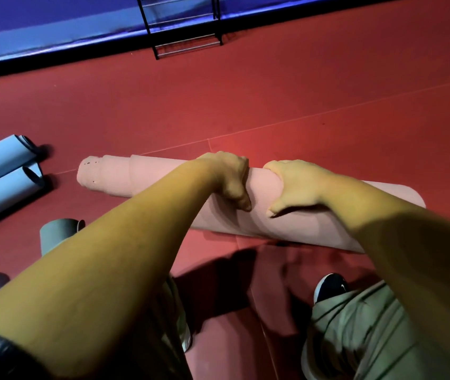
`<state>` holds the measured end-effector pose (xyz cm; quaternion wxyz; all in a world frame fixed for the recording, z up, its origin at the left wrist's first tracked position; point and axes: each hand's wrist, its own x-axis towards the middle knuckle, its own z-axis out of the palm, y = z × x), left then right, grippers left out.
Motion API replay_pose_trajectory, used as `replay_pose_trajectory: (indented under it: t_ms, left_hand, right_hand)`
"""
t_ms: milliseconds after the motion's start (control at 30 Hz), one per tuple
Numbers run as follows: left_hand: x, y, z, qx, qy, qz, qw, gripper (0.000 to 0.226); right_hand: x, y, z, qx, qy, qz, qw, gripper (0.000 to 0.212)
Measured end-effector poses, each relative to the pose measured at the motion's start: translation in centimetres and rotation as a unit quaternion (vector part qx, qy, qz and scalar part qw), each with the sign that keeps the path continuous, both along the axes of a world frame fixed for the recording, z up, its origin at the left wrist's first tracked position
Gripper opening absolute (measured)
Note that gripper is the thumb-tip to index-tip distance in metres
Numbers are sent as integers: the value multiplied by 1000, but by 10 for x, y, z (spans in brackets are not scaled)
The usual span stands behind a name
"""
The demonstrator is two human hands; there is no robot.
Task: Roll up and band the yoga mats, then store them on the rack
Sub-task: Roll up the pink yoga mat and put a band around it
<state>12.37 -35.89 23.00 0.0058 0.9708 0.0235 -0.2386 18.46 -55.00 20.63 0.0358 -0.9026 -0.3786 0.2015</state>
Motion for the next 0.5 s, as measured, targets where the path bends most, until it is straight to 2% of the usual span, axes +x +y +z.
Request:
replay_pose_trajectory:
  t_ms: [100,167,267,367,433,500]
  left_hand:
    - [-8,-6,-6,79,-19,-56,995,123]
    - [-11,-9,-10,104,-34,-70,992,131]
    - [-11,-6,-10,63,-43,-50,996,116]
    - [-9,-2,-6,28,-39,-25,999,104]
    - [-7,0,-6,19,-40,-13,999,101]
    - [-5,3,-5,8,-25,7,1000,97]
  right_hand:
    - [3,-1,-1,14,33,-22,999,103]
    - [1,-2,-1,23,44,-38,998,102]
    - [-1,-1,-1,23,58,-41,997,97]
    - [-3,1,-2,8,59,-26,998,101]
    - [-5,1,-4,1,35,-11,999,110]
    - [-9,3,-3,-10,2,1,1000,128]
